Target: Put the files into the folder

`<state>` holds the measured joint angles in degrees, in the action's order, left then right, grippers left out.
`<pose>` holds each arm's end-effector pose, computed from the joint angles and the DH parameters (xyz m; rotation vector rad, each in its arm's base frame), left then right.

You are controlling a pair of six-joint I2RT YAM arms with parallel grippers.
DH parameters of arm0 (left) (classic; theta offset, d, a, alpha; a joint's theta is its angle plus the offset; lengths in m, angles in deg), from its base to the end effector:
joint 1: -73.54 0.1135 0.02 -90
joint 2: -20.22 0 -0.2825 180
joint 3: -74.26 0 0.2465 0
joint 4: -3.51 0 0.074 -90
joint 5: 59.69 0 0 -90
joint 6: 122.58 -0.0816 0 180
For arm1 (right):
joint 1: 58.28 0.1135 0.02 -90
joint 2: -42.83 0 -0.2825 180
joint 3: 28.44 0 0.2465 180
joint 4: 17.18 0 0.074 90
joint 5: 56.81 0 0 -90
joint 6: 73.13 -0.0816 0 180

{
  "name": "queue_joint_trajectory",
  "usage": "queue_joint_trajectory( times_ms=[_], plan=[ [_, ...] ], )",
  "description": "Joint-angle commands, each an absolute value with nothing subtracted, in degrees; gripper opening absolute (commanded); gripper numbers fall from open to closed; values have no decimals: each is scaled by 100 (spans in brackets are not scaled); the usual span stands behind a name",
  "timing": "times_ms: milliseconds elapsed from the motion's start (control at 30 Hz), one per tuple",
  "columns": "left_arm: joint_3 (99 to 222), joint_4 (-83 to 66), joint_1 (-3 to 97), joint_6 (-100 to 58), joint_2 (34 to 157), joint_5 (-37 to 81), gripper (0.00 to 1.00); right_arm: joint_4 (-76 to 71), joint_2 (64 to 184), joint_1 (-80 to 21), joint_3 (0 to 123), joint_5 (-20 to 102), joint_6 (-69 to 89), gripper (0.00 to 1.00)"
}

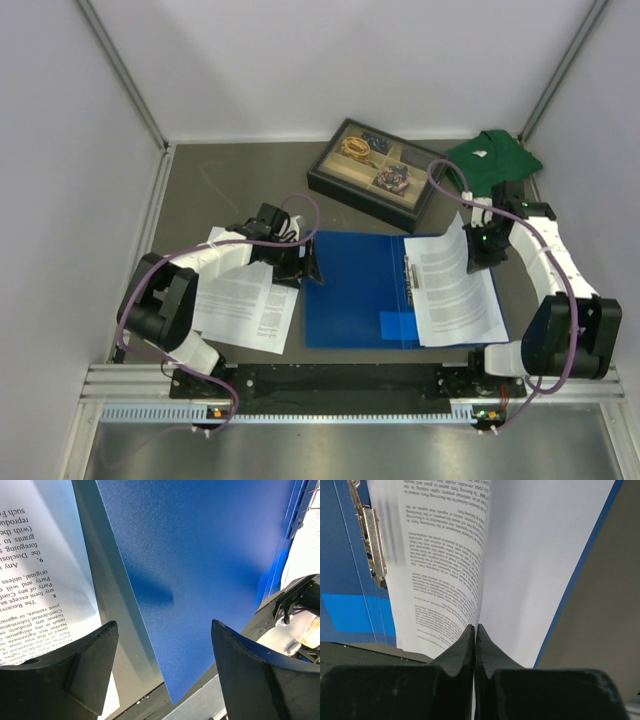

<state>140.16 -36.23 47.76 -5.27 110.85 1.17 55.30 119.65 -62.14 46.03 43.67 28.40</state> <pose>0.2615 -0.1704 0.1618 0.1284 2.8225 -0.9414 0.2427 -0.0015 0.2296 -0.2252 2.8393 0.2081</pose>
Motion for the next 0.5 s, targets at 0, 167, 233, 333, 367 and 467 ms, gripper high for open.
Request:
queue_joint_trajectory(
  times_ms=[0,167,233,333,367,467],
  plan=[
    [14249,-3519,4726,-542,11119,43,79,5510,12167,-6180,4726,4242,2663,0],
    [14284,-3536,4726,-551,11154,34,79,5343,12237,-6145,4621,4347,2672,0],
    [14302,-3554,4726,-560,11163,34,79,5316,12237,-6136,4586,4365,2672,0],
    [14328,-3563,4726,-577,11189,25,79,5193,12255,-6136,4498,4479,2663,0],
    [14337,-3563,4726,-577,11198,34,79,5106,12272,-6136,4463,4488,2654,0],
    [14363,-3572,4726,-577,11233,17,79,5096,12386,-6136,4436,4497,2619,0]
  ],
)
